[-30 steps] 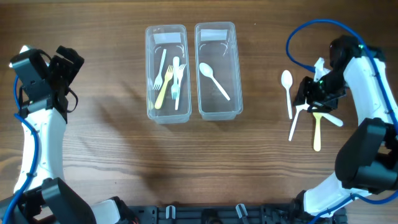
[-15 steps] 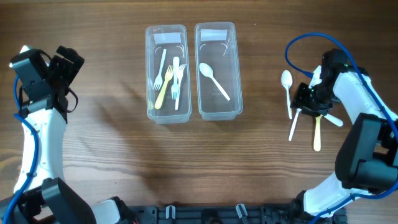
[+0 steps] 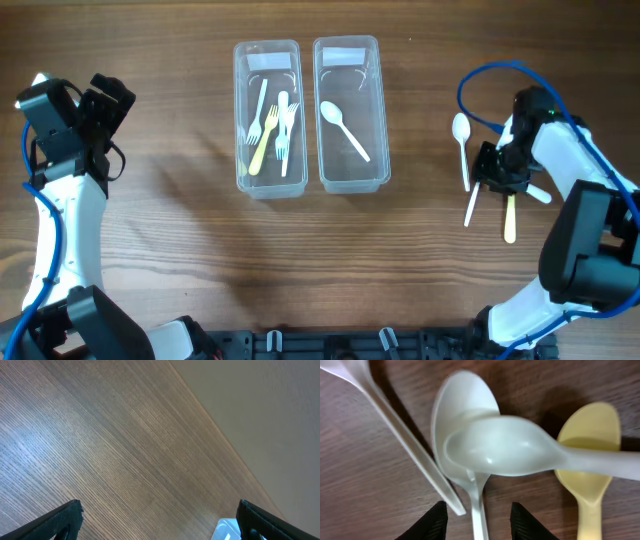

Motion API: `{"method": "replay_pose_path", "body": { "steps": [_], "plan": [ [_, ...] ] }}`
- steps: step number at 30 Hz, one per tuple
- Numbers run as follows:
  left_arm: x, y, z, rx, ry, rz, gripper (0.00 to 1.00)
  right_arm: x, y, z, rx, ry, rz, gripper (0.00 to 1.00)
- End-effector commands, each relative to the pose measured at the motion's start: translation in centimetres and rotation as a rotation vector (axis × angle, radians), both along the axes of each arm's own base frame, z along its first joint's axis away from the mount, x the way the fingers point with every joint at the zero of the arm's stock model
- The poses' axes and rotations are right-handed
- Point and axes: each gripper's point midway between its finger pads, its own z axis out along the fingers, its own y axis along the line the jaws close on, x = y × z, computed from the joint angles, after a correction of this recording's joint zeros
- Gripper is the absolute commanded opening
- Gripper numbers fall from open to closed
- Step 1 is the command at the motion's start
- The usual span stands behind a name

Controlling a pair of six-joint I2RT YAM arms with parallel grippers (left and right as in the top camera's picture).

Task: Pack container
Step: 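Lower the right gripper onto the remaining spoons to grasp another, then carry the white spoon into the right container and open the gripper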

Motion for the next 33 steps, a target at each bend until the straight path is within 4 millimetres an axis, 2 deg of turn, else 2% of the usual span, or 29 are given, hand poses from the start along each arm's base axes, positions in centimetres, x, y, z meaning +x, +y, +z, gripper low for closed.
{"method": "replay_pose_path", "body": {
  "steps": [1,5,9,12,14,16,18,20,23,26,28,33],
  "plan": [
    [0.2,0.3,1.4,0.006,-0.033,0.007,1.0,-1.2,0.0,-1.5,-0.014,0.032,0.007,0.44],
    [0.2,0.3,1.4,0.006,-0.033,0.007,1.0,-1.3,0.0,-1.7,-0.014,0.028,0.005,0.15],
    [0.2,0.2,1.4,0.006,-0.033,0.007,1.0,-0.9,0.2,-1.7,-0.002,0.012,0.006,0.04],
    [0.2,0.3,1.4,0.006,-0.033,0.007,1.0,-0.6,0.4,-1.5,0.012,0.0,0.009,0.04],
    [0.2,0.3,1.4,0.006,-0.033,0.007,1.0,0.2,0.7,-0.7,0.03,-0.03,0.03,0.04],
    [0.2,0.3,1.4,0.006,-0.033,0.007,1.0,1.2,0.9,0.6,0.046,-0.071,0.041,0.05],
    [0.2,0.3,1.4,0.006,-0.033,0.007,1.0,2.8,1.1,2.9,0.06,-0.136,0.068,0.04],
    [0.2,0.3,1.4,0.006,-0.033,0.007,1.0,4.7,1.2,6.1,0.067,-0.231,0.087,0.04],
    [0.2,0.3,1.4,0.006,-0.033,0.007,1.0,6.5,2.3,10.5,0.115,-0.37,0.132,0.04],
    [0.2,0.3,1.4,0.006,-0.033,0.007,1.0,7.6,4.9,14.9,0.216,-0.512,0.227,0.04],
    [0.2,0.3,1.4,0.006,-0.033,0.007,1.0,7.5,7.2,16.5,0.272,-0.558,0.298,0.05],
    [0.2,0.3,1.4,0.006,-0.033,0.007,1.0,6.5,15.5,17.3,0.343,-0.581,0.56,0.04]
  ]
}}
